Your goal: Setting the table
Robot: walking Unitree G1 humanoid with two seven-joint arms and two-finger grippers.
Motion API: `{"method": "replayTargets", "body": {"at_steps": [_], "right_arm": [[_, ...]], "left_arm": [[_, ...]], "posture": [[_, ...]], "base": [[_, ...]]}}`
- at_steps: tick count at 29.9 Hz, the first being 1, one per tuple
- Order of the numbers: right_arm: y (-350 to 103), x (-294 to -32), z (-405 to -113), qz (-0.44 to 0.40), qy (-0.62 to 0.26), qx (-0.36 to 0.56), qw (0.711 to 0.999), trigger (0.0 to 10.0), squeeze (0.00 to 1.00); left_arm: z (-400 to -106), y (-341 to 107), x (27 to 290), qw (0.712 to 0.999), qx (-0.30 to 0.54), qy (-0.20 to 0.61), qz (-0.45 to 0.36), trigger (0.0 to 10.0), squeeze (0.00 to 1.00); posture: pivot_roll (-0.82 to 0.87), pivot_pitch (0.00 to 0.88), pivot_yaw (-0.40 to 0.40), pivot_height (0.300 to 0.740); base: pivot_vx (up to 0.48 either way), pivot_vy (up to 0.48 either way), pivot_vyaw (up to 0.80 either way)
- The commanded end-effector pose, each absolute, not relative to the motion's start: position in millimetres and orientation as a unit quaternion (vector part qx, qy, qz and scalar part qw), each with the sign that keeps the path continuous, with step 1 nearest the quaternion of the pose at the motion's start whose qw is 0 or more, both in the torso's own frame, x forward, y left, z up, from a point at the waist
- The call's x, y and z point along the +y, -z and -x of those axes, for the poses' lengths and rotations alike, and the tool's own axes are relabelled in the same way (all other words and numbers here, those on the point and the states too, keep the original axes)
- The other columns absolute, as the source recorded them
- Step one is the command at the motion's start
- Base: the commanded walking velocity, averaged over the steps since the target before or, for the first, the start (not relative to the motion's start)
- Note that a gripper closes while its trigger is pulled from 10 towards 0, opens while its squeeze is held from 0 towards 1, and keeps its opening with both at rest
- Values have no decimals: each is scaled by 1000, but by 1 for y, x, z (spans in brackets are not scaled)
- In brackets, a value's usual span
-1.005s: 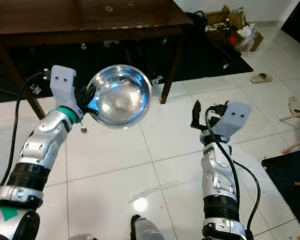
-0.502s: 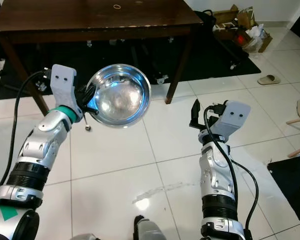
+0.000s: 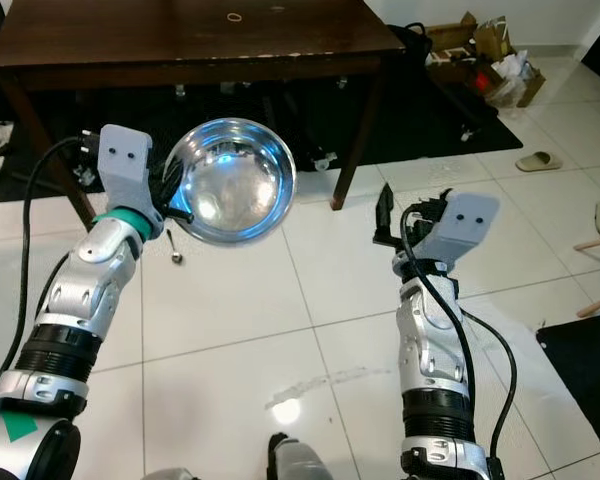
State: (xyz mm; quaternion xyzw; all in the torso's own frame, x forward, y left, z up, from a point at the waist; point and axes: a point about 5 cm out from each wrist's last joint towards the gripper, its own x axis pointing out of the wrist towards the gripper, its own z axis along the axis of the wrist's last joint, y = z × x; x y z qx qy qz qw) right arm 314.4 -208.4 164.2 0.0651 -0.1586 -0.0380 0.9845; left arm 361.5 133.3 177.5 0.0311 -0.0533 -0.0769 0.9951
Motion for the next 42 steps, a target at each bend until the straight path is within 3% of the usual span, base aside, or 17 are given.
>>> {"method": "replayTargets", "body": {"at_steps": [1, 25, 42], "right_arm": [[-173, -205, -316, -69, 30, -173, 982, 10000, 0], [-172, -215, -314, -98, 60, -163, 980, 10000, 0], [-170, -218, -312, -102, 65, -157, 980, 10000, 0]], "left_arm": [[-362, -189, 135, 994, -78, 68, -31, 10000, 0], [-361, -190, 123, 990, -80, 107, -40, 10000, 0], [-363, -189, 121, 989, -78, 117, -41, 10000, 0]], "posture": [[101, 8, 26, 740], [97, 6, 36, 740], [90, 7, 42, 740]], "base": [[0, 0, 0], [0, 0, 0], [0, 0, -754]]}}
